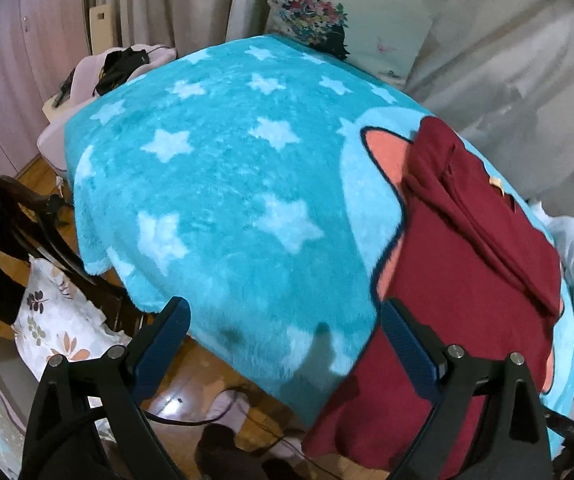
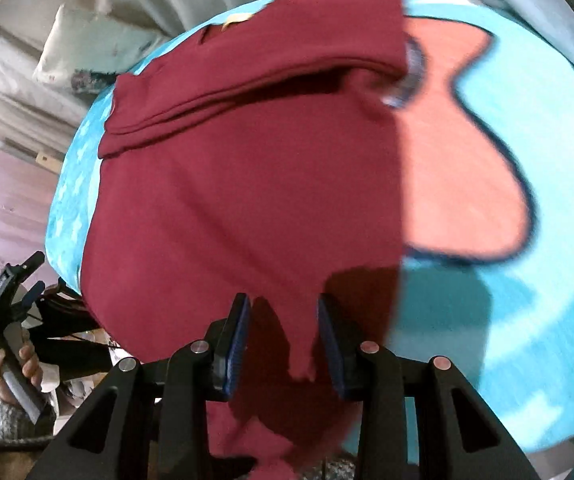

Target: Fold small clothes

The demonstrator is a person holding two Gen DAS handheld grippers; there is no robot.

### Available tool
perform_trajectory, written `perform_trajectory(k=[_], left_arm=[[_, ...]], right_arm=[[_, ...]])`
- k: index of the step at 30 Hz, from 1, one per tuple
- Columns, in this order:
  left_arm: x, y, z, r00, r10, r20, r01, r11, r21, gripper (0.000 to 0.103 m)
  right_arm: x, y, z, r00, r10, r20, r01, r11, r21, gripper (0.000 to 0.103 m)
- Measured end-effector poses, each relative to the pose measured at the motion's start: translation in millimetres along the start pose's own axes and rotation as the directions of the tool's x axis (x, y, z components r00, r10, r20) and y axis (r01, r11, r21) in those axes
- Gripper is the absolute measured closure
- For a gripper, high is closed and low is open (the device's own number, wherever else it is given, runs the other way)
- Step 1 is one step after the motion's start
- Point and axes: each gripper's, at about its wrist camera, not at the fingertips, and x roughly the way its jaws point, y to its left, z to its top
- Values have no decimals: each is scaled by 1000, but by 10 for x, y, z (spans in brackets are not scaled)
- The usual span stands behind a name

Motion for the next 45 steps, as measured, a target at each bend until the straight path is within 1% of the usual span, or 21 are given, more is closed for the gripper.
perform_trajectory(k=[2,4,8,11,14,16,20,22,23,28,31,33,34,35,36,38,39,40,41,42,45], left_arm=[[-37,-9,-100,1000,-7,-16,7,1000,7,7],[-52,-5,-189,999,-25,-38,26,1000,13,7],[-5,-21,-414,990,-97,-105,104,993,58,7],[105,-50,-558,973,-162,-166,180,978,102,7],[260,-48,-676,954,-199,-224,232,964,132,7],[330,-15,-726,946,-208,-247,247,959,140,7],[419,49,-781,930,-254,-266,301,941,155,7],[484,36,-802,915,-288,-282,342,925,164,7],[523,9,-818,902,-312,-300,373,911,174,7],[665,-204,-969,855,-355,-378,463,851,247,7],[689,-271,-1022,831,-380,-406,497,836,234,8],[701,-251,-1013,813,-397,-426,514,832,207,25],[719,-255,-1001,805,-395,-443,517,833,196,40],[731,-245,-991,803,-387,-453,510,840,187,55],[741,-219,-983,804,-383,-454,503,846,176,63],[727,-149,-958,796,-389,-464,501,854,143,87],[720,-121,-965,794,-391,-466,498,857,131,91],[714,-87,-963,794,-391,-466,495,860,121,96],[687,-57,-954,796,-388,-464,489,864,118,96],[653,-35,-948,800,-384,-462,485,866,120,96],[515,20,-925,800,-389,-457,488,865,118,97]], right_arm=[[-107,-97,-81,999,31,12,-31,999,15,65],[-162,-133,-173,1000,23,10,-23,1000,7,65],[-243,-142,-423,995,97,20,-98,995,15,65],[-234,-149,-623,996,91,21,-92,995,45,65],[-189,-132,-705,995,95,33,-98,990,106,65],[-210,-141,-755,996,73,48,-79,987,139,65],[-221,-126,-861,999,6,38,-13,984,180,57],[-173,-94,-890,999,-32,27,26,983,182,56],[-136,-89,-902,999,-41,21,36,982,185,55],[82,-128,-910,999,-33,1,32,971,237,53],[180,-119,-906,999,-49,1,47,970,237,46],[236,-122,-925,999,-45,-10,46,970,239,46],[261,-141,-935,999,-38,-15,40,968,248,46],[291,-176,-959,999,-27,-19,31,964,263,46],[316,-189,-969,1000,-19,-23,25,961,276,46],[348,-255,-1000,1000,9,-21,-2,951,308,46],[349,-279,-1011,1000,25,-18,-18,948,317,46],[353,-274,-1022,999,47,-17,-39,944,327,58],[343,-292,-1029,996,90,-15,-79,935,345,88],[329,-313,-1031,992,121,-15,-108,925,363,96],[210,-306,-1021,984,179,-4,-164,912,377,96]])
